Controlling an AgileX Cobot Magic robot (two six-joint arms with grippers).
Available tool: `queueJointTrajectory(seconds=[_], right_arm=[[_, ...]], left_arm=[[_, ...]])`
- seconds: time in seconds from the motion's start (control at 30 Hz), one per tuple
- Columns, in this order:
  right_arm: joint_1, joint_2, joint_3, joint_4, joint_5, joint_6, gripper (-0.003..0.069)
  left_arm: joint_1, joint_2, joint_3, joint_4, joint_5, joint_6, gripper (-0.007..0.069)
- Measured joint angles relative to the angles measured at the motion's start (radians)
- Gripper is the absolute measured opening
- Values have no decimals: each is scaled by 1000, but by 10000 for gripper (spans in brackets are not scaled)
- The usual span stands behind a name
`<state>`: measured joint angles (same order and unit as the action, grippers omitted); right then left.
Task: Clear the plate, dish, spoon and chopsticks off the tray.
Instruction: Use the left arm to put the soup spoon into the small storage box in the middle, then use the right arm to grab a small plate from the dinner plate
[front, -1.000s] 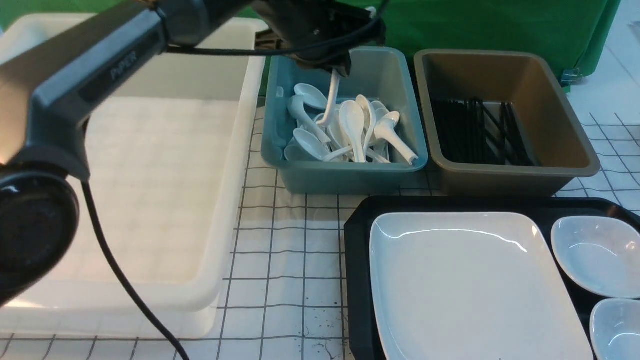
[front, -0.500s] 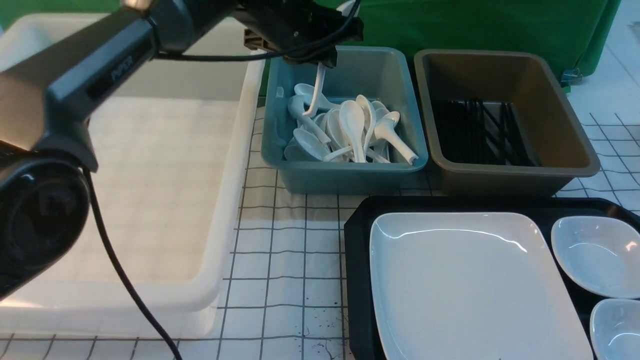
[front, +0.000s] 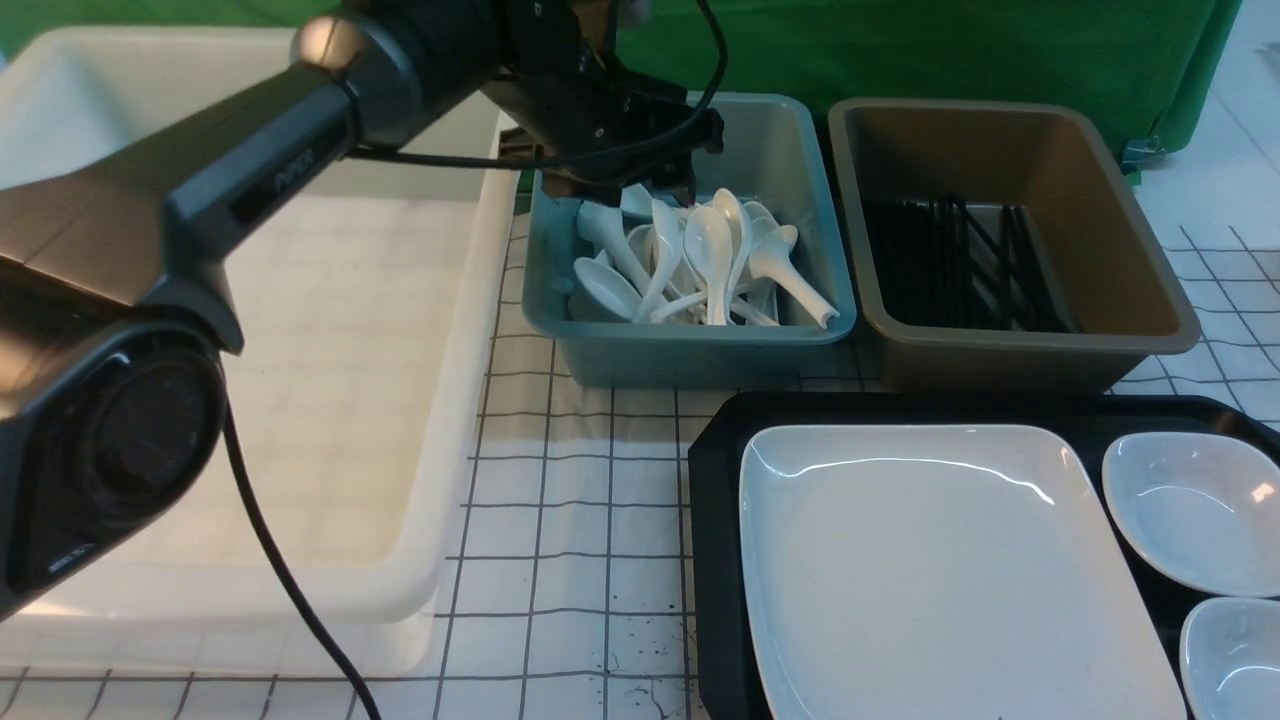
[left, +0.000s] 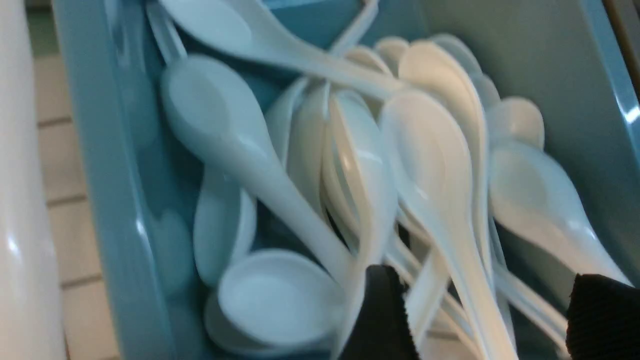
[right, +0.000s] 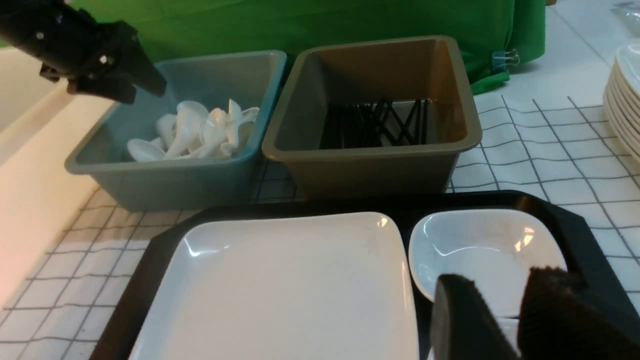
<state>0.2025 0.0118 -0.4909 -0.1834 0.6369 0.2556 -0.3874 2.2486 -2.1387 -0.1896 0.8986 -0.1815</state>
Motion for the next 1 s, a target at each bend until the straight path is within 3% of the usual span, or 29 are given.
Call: queueJointTrajectory(seconds=[0.13, 0.27, 0.33, 0.37, 0.4, 0.43, 0.63, 0.77, 1.0], right_arm=[[0, 0, 0, 0, 0, 23, 242], [0, 0, 0, 0, 0, 26, 242], [0, 0, 0, 0, 0, 27, 242], [0, 0, 0, 0, 0, 27, 242], [0, 0, 0, 0, 0, 27, 240], [0, 0, 0, 0, 0, 27, 240], [0, 0, 0, 1, 10, 27, 178], [0, 0, 0, 1, 62, 27, 41], [0, 0, 0, 1, 97, 27, 30]], left_arm=[[0, -43, 0, -46, 132, 46, 398], [-2, -96, 0, -81, 264, 64, 234], [-7, -124, 0, -105, 302, 101, 140], [-7, -124, 0, -105, 302, 101, 140], [-17, -157, 12, -138, 307, 126, 62], [-24, -168, 23, -150, 309, 131, 37], [-89, -291, 178, -198, 315, 209, -1], [-133, -378, 370, -200, 318, 223, -1], [-199, -429, 661, -198, 322, 199, 13]])
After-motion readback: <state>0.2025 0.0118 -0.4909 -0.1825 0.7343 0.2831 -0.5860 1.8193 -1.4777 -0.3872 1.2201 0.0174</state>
